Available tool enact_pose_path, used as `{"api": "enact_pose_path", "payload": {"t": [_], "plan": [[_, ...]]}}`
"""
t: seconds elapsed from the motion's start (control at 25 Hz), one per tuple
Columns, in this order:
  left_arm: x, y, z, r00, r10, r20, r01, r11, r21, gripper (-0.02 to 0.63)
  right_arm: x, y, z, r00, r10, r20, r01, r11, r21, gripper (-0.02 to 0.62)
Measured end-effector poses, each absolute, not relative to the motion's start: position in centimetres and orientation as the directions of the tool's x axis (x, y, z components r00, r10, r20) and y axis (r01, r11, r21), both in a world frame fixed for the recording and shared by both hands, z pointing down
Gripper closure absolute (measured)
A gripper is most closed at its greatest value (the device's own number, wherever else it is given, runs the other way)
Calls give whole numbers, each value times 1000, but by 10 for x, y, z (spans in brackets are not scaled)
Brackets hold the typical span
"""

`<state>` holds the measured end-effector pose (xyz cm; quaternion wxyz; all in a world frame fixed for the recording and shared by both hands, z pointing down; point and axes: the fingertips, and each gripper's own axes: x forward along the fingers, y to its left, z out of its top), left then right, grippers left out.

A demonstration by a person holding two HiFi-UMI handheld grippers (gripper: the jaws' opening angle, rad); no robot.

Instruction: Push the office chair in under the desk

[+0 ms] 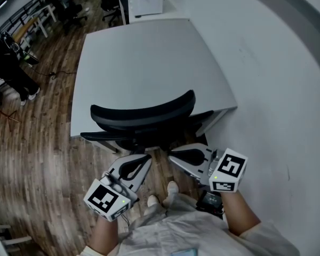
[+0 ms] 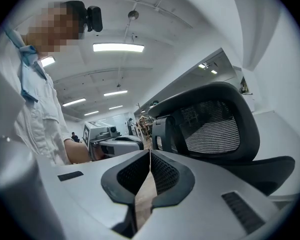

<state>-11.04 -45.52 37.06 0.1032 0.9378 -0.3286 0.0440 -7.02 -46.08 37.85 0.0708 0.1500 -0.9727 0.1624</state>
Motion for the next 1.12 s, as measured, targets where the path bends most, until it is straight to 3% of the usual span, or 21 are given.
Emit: {"api": "enact_pose_path", "payload": {"t": [1.12], "plan": [[-92,-454,374,815,-559,152,-579,-796,177,606,-60,-459,385,-944,-270,192,-320,893,-316,563]]}}
